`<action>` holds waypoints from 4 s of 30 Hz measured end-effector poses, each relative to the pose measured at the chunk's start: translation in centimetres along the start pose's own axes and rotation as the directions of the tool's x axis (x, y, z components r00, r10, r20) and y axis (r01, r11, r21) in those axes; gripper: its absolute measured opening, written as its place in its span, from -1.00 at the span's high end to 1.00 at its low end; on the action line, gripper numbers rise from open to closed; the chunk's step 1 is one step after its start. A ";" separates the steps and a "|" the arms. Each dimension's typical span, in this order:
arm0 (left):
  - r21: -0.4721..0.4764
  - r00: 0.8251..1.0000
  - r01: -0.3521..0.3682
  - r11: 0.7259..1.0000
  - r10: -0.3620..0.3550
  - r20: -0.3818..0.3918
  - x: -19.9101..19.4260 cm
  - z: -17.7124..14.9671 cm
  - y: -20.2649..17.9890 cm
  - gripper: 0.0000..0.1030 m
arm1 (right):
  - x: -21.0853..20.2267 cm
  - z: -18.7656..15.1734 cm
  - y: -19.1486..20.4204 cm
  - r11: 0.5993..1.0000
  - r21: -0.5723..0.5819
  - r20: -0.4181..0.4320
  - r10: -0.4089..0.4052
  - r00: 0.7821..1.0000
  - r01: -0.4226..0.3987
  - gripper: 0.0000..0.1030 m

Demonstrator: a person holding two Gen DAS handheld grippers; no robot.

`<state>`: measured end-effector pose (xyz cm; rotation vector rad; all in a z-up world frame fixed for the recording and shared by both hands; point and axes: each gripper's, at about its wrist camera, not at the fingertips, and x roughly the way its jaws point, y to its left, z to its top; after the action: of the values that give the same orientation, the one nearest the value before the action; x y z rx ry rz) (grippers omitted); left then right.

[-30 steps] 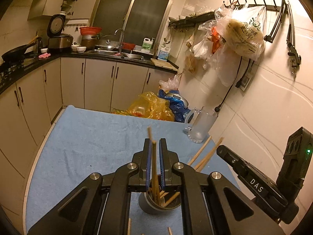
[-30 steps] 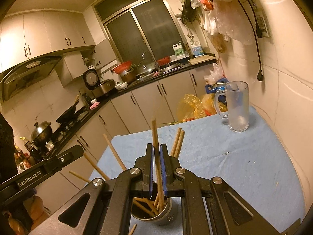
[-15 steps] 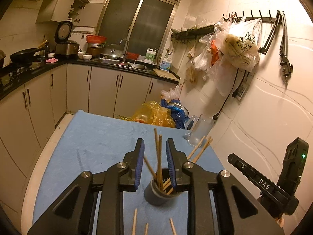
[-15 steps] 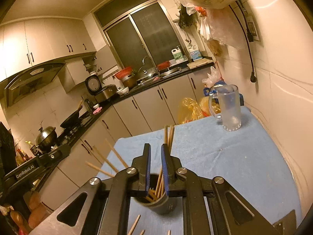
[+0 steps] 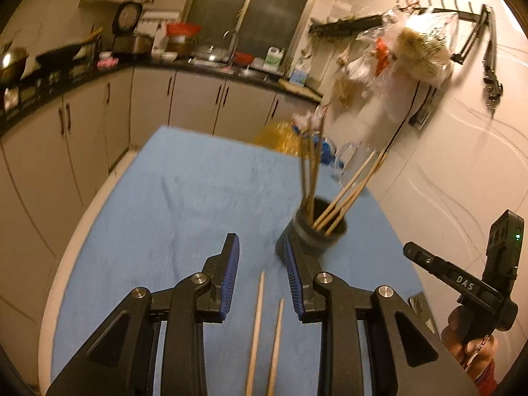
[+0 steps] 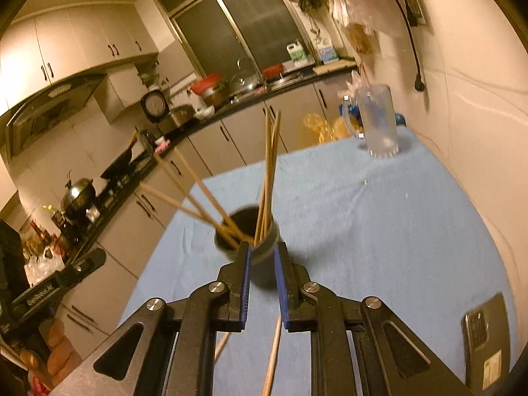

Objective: Organize utensils
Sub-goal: 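Move both open tools back to the remaining chopsticks on the towel, then close the right tool on a chopstick and lift it upright while the left tool grasps another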

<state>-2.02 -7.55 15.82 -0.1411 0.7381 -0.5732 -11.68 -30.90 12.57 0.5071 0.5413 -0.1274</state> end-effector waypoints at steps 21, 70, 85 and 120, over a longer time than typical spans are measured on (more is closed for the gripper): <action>0.012 0.997 0.061 0.998 -0.060 -0.045 -6.2 -7.0 -0.4 0.47 | -6.5 -5.8 -0.5 0.999 0.046 -0.029 -0.017 0.999 0.018 0.56; 0.043 0.911 0.053 0.998 -0.031 -0.411 7.6 -5.8 0.1 0.22 | 9.5 -9.5 1.3 0.983 -0.155 -0.450 -0.163 0.878 0.102 0.80; 0.254 0.859 -0.077 0.964 0.194 -0.474 15.5 -6.0 -3.0 0.88 | 7.4 -8.3 -0.2 0.996 -0.086 -0.411 -0.054 0.910 0.020 0.85; 0.092 1.000 0.018 0.996 -0.019 0.003 -2.2 -1.7 -3.4 0.88 | -3.5 -3.8 3.6 0.990 -0.117 0.064 0.083 0.995 -0.075 0.85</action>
<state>-6.01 -9.10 17.01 -0.0639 0.7065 -0.6234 -15.53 -25.94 13.13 0.4103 0.4580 -0.0378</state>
